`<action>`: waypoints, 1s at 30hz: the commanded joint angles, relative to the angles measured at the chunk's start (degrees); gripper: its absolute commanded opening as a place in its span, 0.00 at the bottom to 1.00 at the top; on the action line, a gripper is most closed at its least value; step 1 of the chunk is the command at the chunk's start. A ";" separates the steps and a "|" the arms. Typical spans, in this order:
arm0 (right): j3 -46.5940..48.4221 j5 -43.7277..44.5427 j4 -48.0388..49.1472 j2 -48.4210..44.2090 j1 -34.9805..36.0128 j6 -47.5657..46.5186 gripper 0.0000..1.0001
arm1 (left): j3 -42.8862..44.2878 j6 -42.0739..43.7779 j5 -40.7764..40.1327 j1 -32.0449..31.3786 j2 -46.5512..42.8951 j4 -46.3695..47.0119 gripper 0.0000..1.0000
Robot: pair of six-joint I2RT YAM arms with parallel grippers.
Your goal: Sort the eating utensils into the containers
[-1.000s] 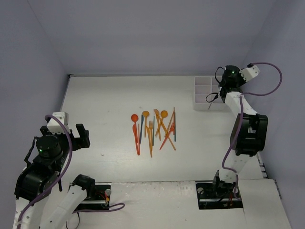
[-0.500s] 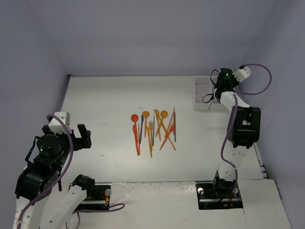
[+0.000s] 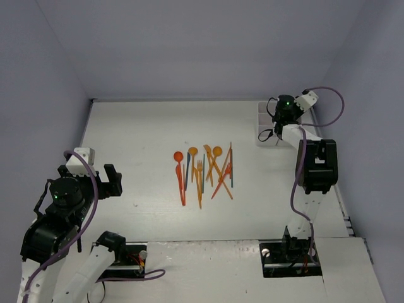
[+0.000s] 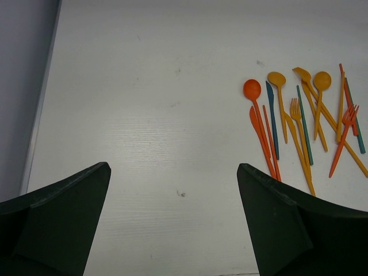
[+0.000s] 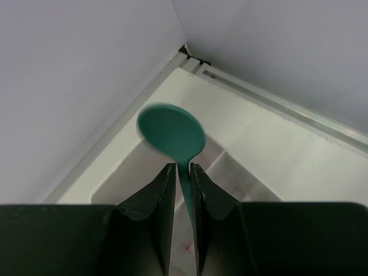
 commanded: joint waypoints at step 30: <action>-10.23 -24.89 -37.14 -34.70 16.98 -5.61 0.54 | 4.34 -11.32 7.66 -0.31 7.37 0.50 0.90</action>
